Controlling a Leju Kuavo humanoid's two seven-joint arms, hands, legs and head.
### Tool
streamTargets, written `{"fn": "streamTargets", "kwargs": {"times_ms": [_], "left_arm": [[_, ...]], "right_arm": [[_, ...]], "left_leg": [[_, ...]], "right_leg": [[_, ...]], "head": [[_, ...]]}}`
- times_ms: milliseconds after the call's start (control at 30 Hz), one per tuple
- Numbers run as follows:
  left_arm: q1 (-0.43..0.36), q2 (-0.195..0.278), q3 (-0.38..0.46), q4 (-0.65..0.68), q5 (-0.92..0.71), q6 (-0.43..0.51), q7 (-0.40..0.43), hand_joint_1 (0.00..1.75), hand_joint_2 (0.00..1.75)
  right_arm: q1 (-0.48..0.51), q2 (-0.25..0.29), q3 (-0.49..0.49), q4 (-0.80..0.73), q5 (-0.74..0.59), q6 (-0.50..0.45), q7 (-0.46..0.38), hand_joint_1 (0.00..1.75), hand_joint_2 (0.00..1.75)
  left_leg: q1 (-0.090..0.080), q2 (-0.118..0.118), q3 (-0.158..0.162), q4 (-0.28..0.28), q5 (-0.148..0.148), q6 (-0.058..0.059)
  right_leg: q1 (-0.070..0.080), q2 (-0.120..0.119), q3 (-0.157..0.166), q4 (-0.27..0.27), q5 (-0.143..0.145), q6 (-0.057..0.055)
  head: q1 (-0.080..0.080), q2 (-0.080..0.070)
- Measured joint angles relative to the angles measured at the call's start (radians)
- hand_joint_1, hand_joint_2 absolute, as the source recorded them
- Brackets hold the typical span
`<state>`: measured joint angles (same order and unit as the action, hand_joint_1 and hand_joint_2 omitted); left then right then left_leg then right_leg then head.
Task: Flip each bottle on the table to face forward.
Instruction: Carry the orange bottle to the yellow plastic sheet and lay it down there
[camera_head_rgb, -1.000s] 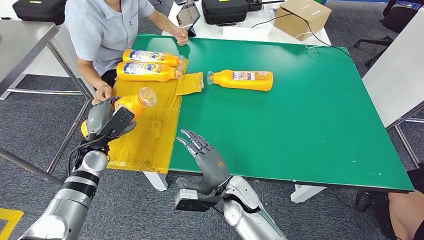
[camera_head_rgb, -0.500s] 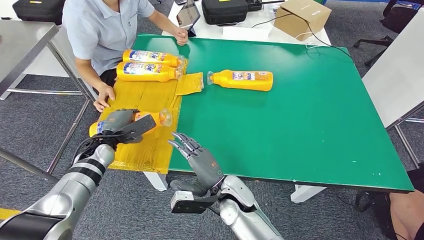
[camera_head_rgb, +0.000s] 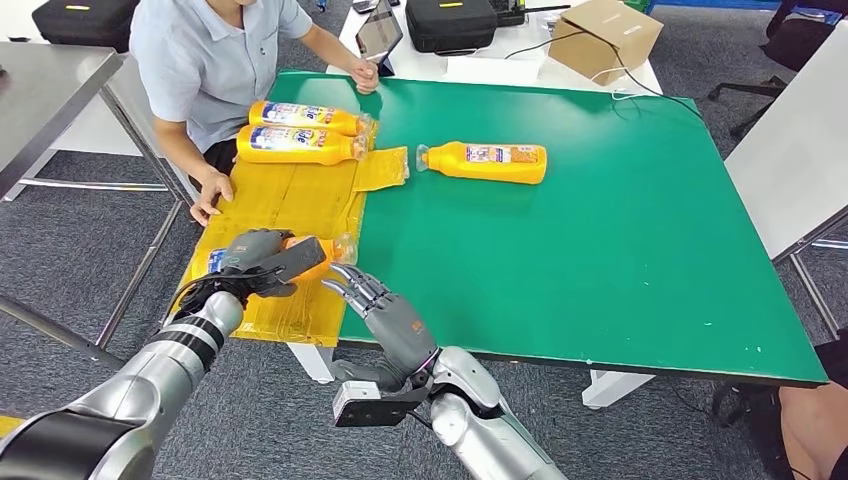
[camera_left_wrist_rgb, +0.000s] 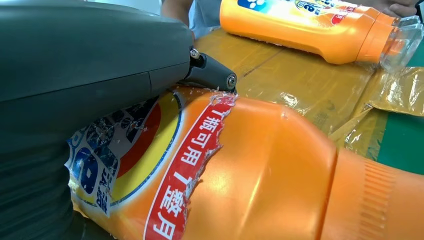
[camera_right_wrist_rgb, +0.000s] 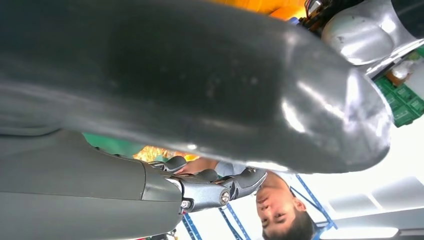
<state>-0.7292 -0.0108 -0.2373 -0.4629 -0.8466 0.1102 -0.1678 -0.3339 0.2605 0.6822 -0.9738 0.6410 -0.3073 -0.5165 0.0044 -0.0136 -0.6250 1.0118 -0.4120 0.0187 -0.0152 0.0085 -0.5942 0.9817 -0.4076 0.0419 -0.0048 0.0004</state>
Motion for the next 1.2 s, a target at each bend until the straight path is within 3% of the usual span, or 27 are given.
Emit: {"fn": "streamTargets", "kwargs": {"times_ms": [67,133,200,267,667,867,1067,1200], "left_arm": [[-0.003,-0.002,0.0,0.006,0.0,-0.002,0.0,1.71,1.75],[-0.004,-0.004,0.0,0.013,0.001,-0.003,0.0,1.13,1.75],[-0.004,-0.006,0.003,0.021,0.012,-0.01,-0.002,0.3,1.75],[-0.004,-0.007,0.014,0.026,0.045,-0.035,-0.011,0.0,1.75],[0.031,-0.01,0.112,0.002,0.293,-0.267,-0.216,0.0,1.75],[0.122,0.01,0.131,-0.114,0.46,-0.401,-0.339,0.0,1.75],[0.221,0.019,0.142,-0.263,0.651,-0.401,-0.366,0.0,1.75],[0.281,-0.008,0.204,-0.417,0.865,-0.326,-0.36,0.0,1.75]], "right_arm": [[-0.001,0.0,0.001,0.004,0.0,0.0,0.0,0.0,0.0],[-0.003,0.0,0.002,0.007,0.0,0.0,0.0,0.0,0.0],[-0.008,0.0,0.004,0.012,-0.003,0.0,0.0,0.0,0.0],[-0.011,0.0,0.008,0.018,-0.011,-0.001,-0.002,0.0,0.0],[-0.025,0.007,0.019,0.069,-0.061,-0.021,-0.058,0.0,0.0],[-0.029,0.008,0.019,0.093,-0.075,-0.023,-0.086,0.0,0.0],[-0.033,0.008,0.019,0.109,-0.076,-0.029,-0.09,0.0,0.0],[-0.026,0.007,0.019,0.109,-0.068,-0.064,-0.09,0.0,0.0]], "left_leg": [[0.0,0.0,0.001,0.0,0.0,0.0],[0.0,-0.001,0.002,0.0,0.0,0.0],[0.0,-0.001,0.003,0.0,0.0,0.0],[0.0,-0.001,0.003,0.0,0.0,0.0],[0.0,-0.004,0.003,0.0,0.0,0.0],[0.0,-0.003,0.002,0.0,0.0,0.0],[0.0,-0.002,-0.001,0.0,0.0,0.0],[0.0,-0.002,-0.003,0.0,0.0,0.0]], "right_leg": [[0.0,0.0,0.001,0.0,0.0,0.0],[0.0,0.0,0.002,0.0,0.0,0.0],[0.0,-0.001,0.003,0.0,0.0,0.0],[0.0,-0.001,0.003,0.0,0.0,0.0],[0.0,-0.003,0.003,0.0,-0.001,0.0],[0.0,-0.002,0.003,0.0,0.0,0.0],[0.0,-0.002,-0.001,0.0,0.0,0.0],[0.0,-0.002,-0.003,0.0,0.0,0.0]], "head": [[0.0,0.0],[0.0,0.0],[0.0,0.0],[0.0,0.0],[0.0,0.0],[0.0,0.0],[0.0,0.0],[0.0,0.0]]}}
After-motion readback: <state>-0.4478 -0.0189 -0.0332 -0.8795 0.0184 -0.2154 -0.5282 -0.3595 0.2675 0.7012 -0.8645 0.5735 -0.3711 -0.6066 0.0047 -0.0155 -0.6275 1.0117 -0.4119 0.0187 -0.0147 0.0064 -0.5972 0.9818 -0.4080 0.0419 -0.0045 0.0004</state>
